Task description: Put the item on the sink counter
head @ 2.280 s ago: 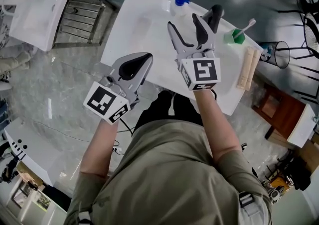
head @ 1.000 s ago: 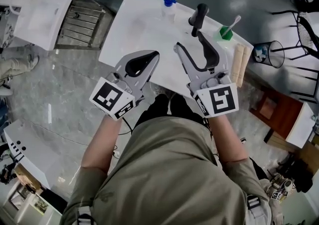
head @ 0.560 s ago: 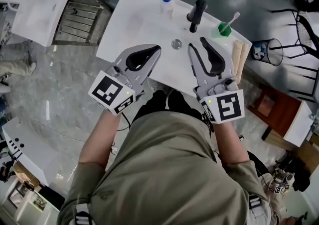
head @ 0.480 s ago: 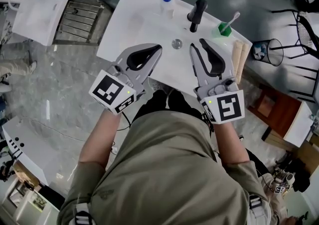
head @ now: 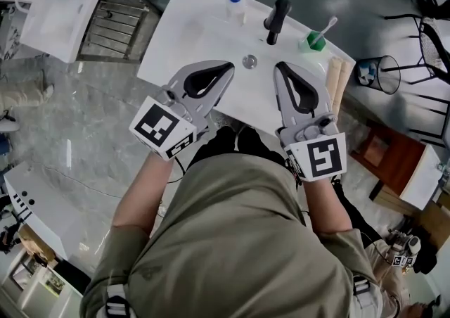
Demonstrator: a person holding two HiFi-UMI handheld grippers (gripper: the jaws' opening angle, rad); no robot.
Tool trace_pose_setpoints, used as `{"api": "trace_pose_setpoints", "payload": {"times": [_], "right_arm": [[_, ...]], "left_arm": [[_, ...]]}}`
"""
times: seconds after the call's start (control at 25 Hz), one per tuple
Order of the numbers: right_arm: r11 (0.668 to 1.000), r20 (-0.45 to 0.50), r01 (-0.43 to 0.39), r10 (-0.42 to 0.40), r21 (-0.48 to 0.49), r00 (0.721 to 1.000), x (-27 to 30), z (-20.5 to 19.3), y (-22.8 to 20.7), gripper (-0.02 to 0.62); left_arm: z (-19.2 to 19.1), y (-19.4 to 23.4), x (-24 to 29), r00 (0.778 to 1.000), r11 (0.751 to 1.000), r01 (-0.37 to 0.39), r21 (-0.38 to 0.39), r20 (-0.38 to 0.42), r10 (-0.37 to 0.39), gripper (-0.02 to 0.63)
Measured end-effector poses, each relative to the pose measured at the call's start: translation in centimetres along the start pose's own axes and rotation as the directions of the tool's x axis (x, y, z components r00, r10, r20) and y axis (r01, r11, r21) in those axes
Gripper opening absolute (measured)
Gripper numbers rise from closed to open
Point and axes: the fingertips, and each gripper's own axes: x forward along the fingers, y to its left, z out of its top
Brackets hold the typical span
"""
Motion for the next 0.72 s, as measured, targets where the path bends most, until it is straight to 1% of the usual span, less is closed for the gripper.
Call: {"api": "trace_pose_setpoints", "payload": {"times": [0.36, 0.72], "right_arm": [[1.0, -0.01, -0.015, 0.015, 0.002, 1.0, -1.1, 0.1, 0.0, 0.014], [1.0, -0.017, -0.024, 0.024, 0.006, 1.0, -1.4, -0.3, -0.3, 0.013]], "left_arm": [[-0.1, -1.5, 0.7, 1.0, 1.0, 0.019, 0.007, -0.005, -0.019, 0.006], [0.0, -1.7, 0.8, 1.0, 1.0, 0.009, 0.013, -0.005, -0.009, 0.006]]}}
